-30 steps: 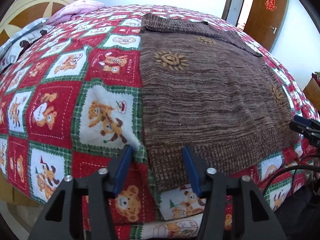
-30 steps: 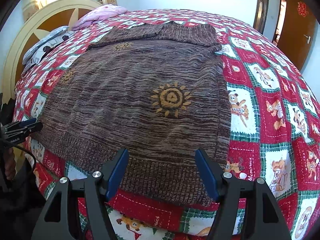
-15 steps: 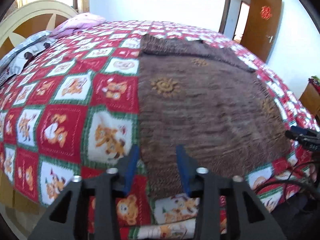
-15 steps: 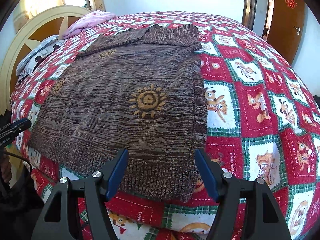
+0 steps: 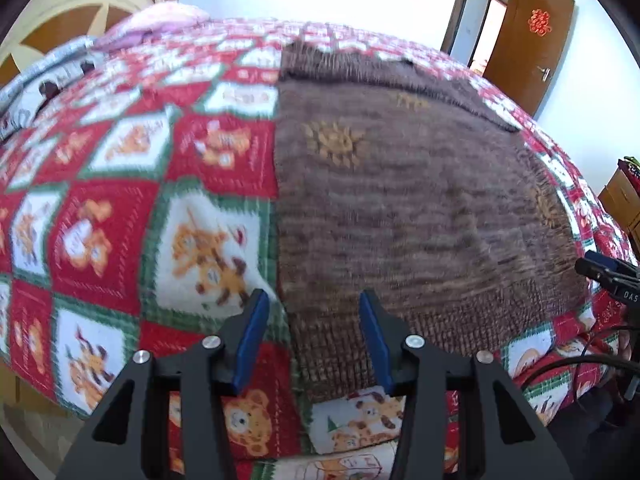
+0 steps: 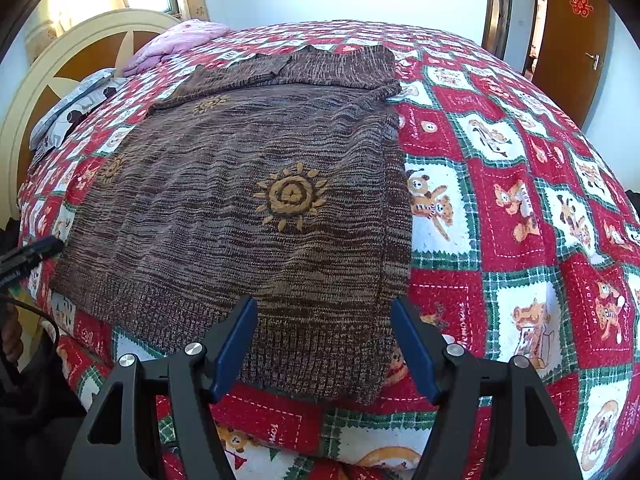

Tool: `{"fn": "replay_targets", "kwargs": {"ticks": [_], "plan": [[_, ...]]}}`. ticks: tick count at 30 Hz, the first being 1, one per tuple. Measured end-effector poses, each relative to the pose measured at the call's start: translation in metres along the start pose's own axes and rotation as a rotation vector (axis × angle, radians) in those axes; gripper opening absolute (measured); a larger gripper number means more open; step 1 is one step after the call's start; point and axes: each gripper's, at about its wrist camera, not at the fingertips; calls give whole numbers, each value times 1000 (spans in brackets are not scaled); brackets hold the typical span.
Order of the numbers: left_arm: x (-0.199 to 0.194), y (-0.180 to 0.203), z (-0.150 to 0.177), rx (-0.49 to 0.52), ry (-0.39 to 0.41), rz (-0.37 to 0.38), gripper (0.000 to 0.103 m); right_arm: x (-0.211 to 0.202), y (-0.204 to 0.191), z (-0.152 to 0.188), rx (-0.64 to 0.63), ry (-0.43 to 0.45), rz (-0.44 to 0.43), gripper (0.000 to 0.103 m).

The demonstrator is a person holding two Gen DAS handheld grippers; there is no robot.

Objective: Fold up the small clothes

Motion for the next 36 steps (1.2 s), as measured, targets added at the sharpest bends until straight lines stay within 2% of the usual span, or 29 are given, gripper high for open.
{"fn": "replay_targets", "kwargs": {"ticks": [2,5,7,9,12,16,18,20,22,26,31,36], "plan": [[-7,-2,-5,-10,43,26,49,1,-2,1,-4,-3,-1,70],[2,1,-9,-24,27,69,51,3,-4,2,-16,-8,-3,70],[16,-2,-8,-44,-12,43,51,1,-5,2,-22,-1,1,70],[23,-7,-4,-61,-32,49,51,-1,-5,2,-28,7,10,70],[16,-6,-2,-32,-31,30,51,0,-2,2,-21,-5,9,70],[15,-11,10,-34,-75,29,51,-1,4,5,-8,-38,19,70],[12,-6,11,-9,-74,24,46,-5,11,7,13,-43,18,70],[12,-2,12,9,-82,39,32,-10,20,10,43,-48,23,70],[12,3,12,32,-78,26,29,-17,31,16,75,-47,19,70],[9,8,10,55,-86,46,12,-24,46,27,120,-61,22,70],[-1,15,7,75,-62,69,10,-24,46,30,119,-72,4,69],[-5,14,2,74,-40,93,10,-11,35,26,103,-86,-37,57]]}}
Point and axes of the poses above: each gripper's, at about its wrist camera, not at the fingertips, and x roughly the way its jaws point, y to its right, z to its underside, and after that the axes turned 3 degrees about z, right-handed
